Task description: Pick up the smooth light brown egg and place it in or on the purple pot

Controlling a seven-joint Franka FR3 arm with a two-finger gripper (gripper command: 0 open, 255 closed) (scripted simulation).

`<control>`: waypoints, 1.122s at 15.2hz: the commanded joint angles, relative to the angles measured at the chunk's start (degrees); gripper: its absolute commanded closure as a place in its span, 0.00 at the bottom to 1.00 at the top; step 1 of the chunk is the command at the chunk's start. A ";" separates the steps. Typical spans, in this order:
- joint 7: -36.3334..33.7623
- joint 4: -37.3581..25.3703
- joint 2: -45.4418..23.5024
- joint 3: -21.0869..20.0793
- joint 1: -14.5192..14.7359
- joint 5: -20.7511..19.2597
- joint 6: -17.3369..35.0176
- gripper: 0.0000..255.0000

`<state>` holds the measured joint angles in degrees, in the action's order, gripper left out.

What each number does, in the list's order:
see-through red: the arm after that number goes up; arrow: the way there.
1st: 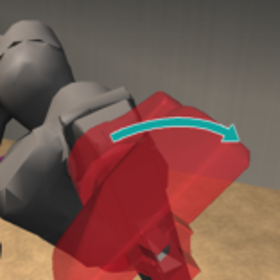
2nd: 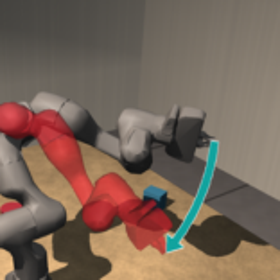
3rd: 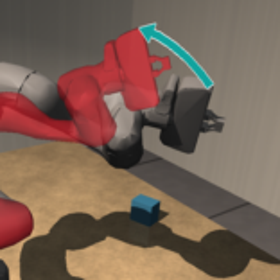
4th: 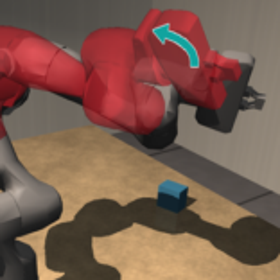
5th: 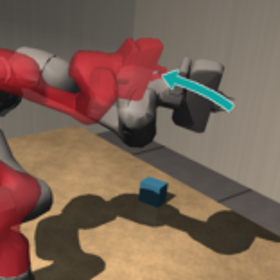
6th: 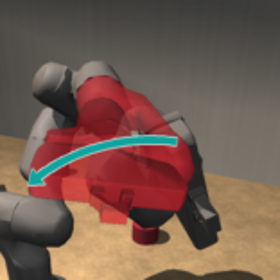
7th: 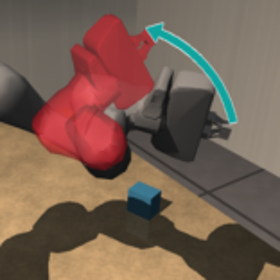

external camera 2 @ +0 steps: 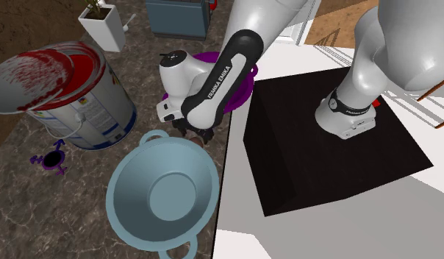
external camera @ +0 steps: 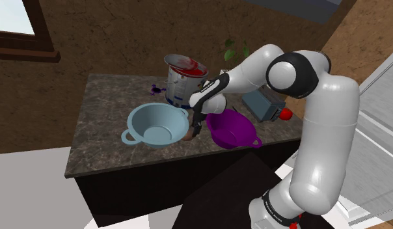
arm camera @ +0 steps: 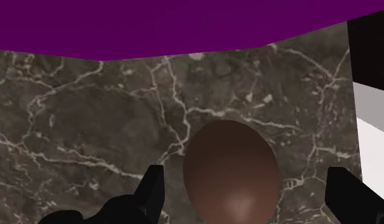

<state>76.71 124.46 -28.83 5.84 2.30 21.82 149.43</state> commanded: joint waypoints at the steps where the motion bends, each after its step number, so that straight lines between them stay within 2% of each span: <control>1: 1.01 -1.35 -2.15 -0.77 -0.51 0.68 0.77 0.00; 7: 2.00 -2.48 -6.16 -2.09 -1.05 2.03 3.70 0.00; 14: 1.99 -2.48 -6.15 -2.09 -1.05 2.02 3.70 0.00; 15: 1.99 -2.48 -6.15 -2.09 -1.05 2.02 3.70 1.00; 17: 1.99 -2.48 -6.15 -2.09 -1.05 2.03 3.70 1.00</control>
<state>78.71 121.98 -34.93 3.77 1.24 23.84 153.10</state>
